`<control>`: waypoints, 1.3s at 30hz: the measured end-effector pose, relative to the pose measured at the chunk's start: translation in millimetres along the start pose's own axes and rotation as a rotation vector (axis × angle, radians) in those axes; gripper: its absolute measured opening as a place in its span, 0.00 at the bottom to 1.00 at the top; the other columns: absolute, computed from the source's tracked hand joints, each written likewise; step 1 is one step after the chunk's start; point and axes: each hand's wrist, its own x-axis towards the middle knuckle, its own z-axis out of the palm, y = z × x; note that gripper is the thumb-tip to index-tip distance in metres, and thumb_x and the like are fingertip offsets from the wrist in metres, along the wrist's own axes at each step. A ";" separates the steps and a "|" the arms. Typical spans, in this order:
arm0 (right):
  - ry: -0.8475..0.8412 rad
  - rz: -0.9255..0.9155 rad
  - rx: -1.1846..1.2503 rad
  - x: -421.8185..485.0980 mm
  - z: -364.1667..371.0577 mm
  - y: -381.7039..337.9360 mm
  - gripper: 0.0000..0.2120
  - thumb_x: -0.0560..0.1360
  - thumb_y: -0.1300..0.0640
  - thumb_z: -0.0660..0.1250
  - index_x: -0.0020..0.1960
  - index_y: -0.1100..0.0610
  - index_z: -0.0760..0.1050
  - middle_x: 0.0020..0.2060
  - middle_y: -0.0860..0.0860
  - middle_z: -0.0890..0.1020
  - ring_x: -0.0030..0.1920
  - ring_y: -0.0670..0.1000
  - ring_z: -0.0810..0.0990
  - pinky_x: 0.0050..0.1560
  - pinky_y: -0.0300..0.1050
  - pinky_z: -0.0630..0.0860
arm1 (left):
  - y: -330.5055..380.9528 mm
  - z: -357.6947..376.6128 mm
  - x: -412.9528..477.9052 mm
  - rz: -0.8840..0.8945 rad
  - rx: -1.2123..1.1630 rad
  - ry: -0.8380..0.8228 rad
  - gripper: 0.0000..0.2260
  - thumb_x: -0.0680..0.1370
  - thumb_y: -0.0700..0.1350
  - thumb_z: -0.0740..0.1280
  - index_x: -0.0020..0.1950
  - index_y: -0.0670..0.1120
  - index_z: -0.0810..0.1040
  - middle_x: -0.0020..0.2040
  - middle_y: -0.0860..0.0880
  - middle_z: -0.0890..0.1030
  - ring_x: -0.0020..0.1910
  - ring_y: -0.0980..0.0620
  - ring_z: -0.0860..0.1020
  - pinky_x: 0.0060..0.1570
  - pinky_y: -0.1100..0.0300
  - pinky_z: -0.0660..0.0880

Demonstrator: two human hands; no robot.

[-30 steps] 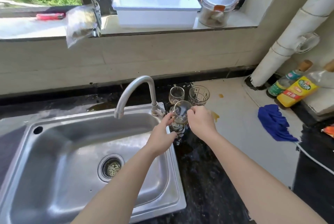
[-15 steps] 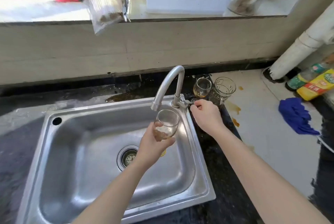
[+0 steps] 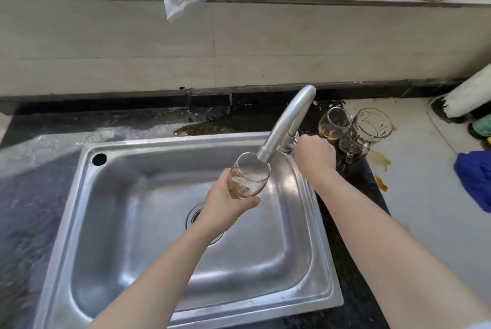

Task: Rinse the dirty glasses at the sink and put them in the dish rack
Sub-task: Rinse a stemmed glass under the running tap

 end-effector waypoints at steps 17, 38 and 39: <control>-0.020 -0.122 -0.107 -8.5 6.3 -2.8 0.10 0.79 0.66 0.58 0.57 0.59 0.75 0.50 0.56 0.81 0.51 0.58 0.81 0.45 0.48 0.73 | -10.6 3.8 -4.9 -0.024 -0.029 0.016 0.20 0.68 0.37 0.76 0.50 0.55 0.72 0.40 0.55 0.78 0.35 0.61 0.77 0.36 0.69 0.74; -0.304 -0.141 1.175 -80.8 -4.2 -47.1 0.18 0.80 0.46 0.58 0.35 0.47 0.77 0.45 0.41 0.74 0.56 0.47 0.73 0.59 0.40 0.66 | -10.0 2.6 -8.8 -0.179 -0.066 -0.126 0.15 0.68 0.37 0.73 0.48 0.50 0.73 0.28 0.58 0.72 0.27 0.56 0.68 0.29 0.62 0.66; -0.309 -0.137 1.157 -77.8 -6.7 -49.0 0.20 0.80 0.46 0.59 0.33 0.52 0.76 0.40 0.42 0.74 0.50 0.45 0.74 0.54 0.39 0.67 | -8.9 1.8 -8.3 -0.193 -0.096 -0.138 0.14 0.67 0.38 0.72 0.47 0.50 0.72 0.26 0.57 0.69 0.26 0.56 0.64 0.27 0.63 0.63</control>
